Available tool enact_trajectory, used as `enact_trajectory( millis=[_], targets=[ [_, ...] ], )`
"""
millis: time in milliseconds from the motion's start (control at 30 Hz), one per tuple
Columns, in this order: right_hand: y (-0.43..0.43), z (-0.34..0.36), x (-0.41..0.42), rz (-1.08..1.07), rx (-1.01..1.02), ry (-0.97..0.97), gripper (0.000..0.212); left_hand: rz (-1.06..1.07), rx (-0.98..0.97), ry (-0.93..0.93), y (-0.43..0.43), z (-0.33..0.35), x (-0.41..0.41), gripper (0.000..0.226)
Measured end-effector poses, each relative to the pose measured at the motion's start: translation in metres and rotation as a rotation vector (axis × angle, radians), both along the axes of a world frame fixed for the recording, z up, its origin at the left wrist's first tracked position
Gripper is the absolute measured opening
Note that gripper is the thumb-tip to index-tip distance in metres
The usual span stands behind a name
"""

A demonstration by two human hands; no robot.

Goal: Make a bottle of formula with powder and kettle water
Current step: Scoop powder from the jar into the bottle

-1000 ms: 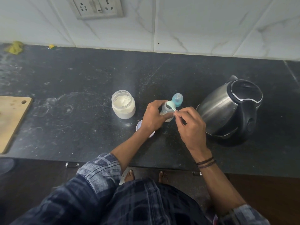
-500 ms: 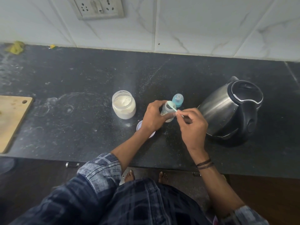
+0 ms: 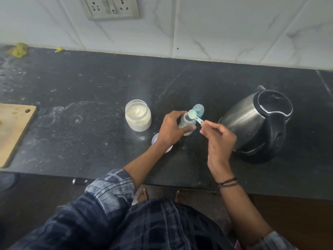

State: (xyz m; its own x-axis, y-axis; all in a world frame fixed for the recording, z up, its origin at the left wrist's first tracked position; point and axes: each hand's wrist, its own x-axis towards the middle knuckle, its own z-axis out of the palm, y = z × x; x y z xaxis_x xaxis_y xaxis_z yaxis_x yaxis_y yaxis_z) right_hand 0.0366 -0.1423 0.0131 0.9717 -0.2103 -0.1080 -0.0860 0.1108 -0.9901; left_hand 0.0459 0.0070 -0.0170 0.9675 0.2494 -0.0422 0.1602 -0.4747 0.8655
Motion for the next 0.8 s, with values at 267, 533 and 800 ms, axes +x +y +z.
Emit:
enact_trajectory(
  millis=[267, 533, 800],
  targets=[
    [0.002, 0.015, 0.004, -0.032, 0.173, 0.134, 0.011, 0.042, 0.027, -0.071, 0.009, 0.012, -0.016, 0.067],
    [0.033, 0.031, 0.023, 0.152, -0.110, -0.021, 0.009, 0.497, -0.001, -0.427, 0.046, 0.058, -0.045, 0.052],
    [0.097, 0.048, 0.038, 0.455, -0.486, -0.164, 0.006, 0.549, 0.001, -0.065, 0.099, 0.026, -0.062, 0.096]
  ],
)
